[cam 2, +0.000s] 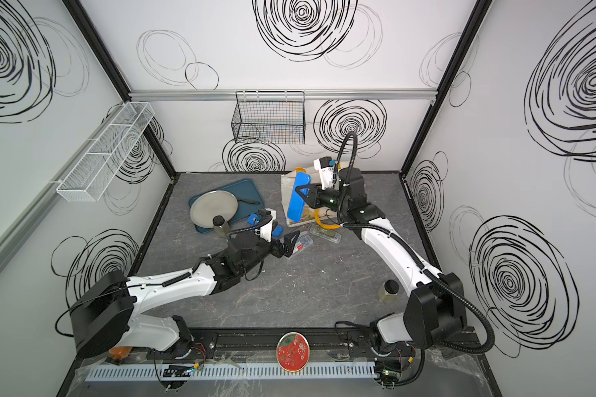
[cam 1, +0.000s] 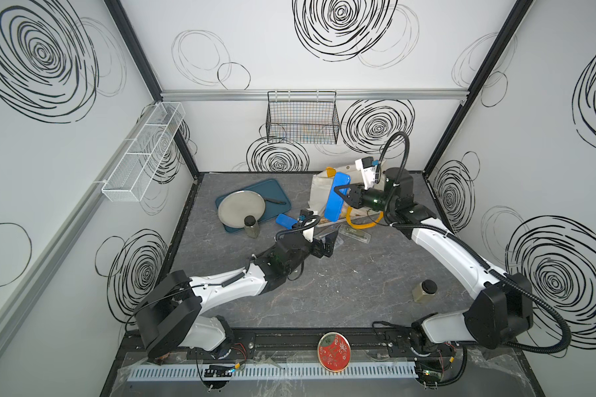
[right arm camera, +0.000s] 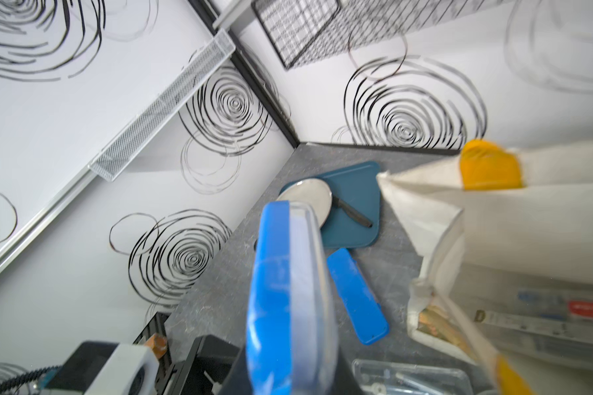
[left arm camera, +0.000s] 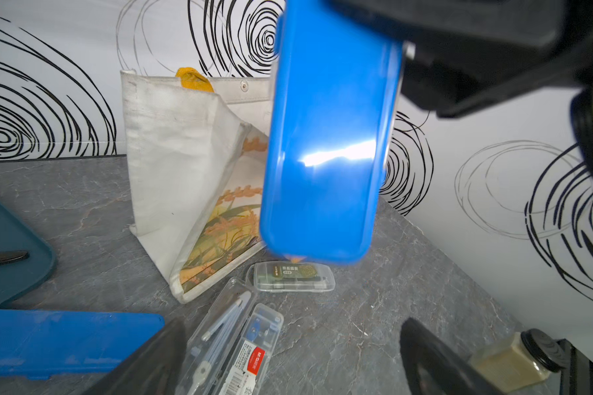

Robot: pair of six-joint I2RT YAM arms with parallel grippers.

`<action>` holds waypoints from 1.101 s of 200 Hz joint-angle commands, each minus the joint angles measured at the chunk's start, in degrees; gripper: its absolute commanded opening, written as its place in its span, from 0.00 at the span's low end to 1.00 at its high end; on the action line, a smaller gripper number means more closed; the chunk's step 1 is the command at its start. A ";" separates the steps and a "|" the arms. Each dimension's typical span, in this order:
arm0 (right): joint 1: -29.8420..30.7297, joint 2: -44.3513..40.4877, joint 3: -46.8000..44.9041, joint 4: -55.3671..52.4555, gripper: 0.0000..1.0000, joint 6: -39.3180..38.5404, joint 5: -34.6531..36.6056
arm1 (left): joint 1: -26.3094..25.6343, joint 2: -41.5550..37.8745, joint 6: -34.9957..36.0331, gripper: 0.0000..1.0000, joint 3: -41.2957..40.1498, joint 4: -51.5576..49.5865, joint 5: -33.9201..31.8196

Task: Put the compass set into the canvas bag
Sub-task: Place the compass set in the canvas bag.

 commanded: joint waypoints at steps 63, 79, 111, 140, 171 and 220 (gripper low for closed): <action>-7.76 4.77 10.51 -4.79 0.21 -13.78 25.80 | -0.48 3.70 0.05 0.99 0.40 -8.03 -2.22; -7.74 8.05 10.40 -3.15 0.21 -14.00 27.18 | -0.67 4.69 -0.09 0.99 0.57 -7.90 -2.62; -7.74 15.63 9.58 0.12 0.22 -11.56 29.76 | -0.77 6.16 -0.94 0.99 1.18 -9.24 -6.63; -7.80 22.36 9.83 2.27 0.23 -9.49 28.03 | -0.55 6.90 -1.04 0.99 1.18 -10.10 -7.45; -7.80 27.88 13.55 -1.60 0.27 -8.67 25.13 | -0.31 8.53 -0.60 0.99 2.01 -11.23 -7.32; -8.09 25.27 14.64 -2.07 0.43 -9.23 22.90 | 0.61 11.53 -1.63 0.99 4.16 -13.42 -6.66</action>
